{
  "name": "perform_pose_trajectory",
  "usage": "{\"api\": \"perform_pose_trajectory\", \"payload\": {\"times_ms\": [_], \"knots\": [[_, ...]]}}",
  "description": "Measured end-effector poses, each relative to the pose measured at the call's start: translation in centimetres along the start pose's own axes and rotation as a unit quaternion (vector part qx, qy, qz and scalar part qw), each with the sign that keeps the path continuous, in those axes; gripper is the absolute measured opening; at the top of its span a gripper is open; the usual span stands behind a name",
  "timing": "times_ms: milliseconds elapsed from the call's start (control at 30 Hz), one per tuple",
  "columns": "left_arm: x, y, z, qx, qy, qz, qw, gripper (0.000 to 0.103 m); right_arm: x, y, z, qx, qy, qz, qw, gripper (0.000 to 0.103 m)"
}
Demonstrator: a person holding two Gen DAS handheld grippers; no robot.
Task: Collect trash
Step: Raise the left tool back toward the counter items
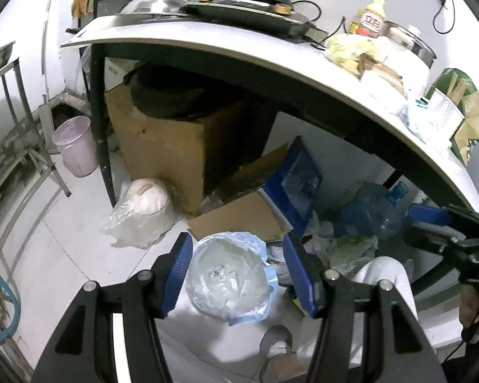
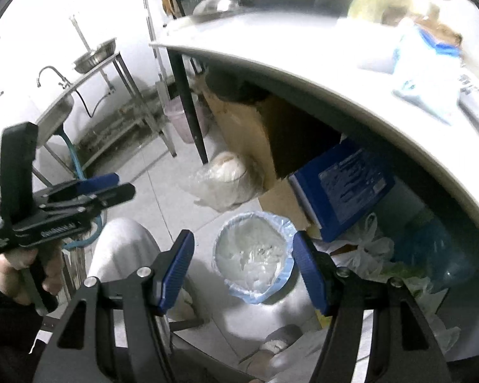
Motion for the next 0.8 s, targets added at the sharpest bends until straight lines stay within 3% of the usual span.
{"api": "perform_pose_trajectory", "payload": {"times_ms": [500, 800], "knots": [[7.0, -1.9, 4.4, 0.031, 0.059, -0.026, 0.9974, 0.059, 4.2, -9.3, 1.7, 0.094, 0.025, -0.014, 0.995, 0.062], [10.9, -1.7, 7.2, 0.043, 0.093, -0.04, 0.994, 0.059, 8.4, -13.4, 2.2, 0.129, 0.043, -0.052, 0.989, 0.062]]}}
Point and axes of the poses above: each gripper's, at about its wrist camera, not at the fingertips, and y roughly the way its jaws point, x to its right, z to its top, the point moved 1 cm from there along y, roughly the way its jaws point, and after that the axes turned 9 degrees about y, right-handed, at the moved point
